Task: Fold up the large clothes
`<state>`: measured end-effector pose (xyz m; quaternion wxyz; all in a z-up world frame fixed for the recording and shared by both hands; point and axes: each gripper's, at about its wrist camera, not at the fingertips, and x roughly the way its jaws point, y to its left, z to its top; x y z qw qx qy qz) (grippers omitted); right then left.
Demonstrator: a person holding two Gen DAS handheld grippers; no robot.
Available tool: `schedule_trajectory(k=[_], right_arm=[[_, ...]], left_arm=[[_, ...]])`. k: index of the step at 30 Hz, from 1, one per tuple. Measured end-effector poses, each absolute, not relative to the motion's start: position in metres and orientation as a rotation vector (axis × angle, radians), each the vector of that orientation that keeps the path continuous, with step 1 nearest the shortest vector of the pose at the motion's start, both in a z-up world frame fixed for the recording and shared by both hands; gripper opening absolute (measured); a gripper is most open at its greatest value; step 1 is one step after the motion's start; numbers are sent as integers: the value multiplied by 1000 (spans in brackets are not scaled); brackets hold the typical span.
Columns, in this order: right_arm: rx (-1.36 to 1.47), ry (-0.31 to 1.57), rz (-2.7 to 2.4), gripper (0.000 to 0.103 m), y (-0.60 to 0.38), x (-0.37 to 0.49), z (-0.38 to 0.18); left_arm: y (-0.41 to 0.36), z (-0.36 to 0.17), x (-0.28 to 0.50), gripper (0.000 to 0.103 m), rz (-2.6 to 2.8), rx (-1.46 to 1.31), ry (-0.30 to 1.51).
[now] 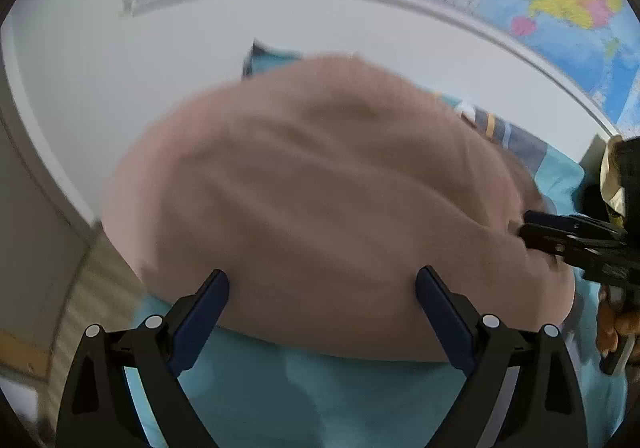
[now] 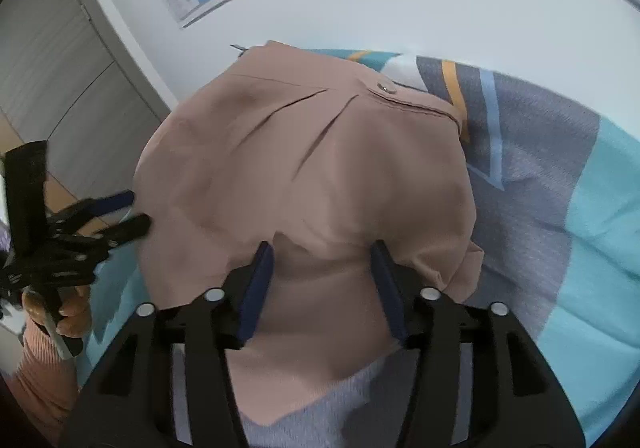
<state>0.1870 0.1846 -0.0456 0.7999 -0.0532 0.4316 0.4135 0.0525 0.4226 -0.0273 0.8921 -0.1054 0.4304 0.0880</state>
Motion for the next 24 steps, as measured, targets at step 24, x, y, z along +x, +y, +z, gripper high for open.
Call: schedule_trajectory(k=[24], right_arm=[[-209,786,980,63,174,109,-40]], left_arm=[[348,-26,45,93,258,-120,823]])
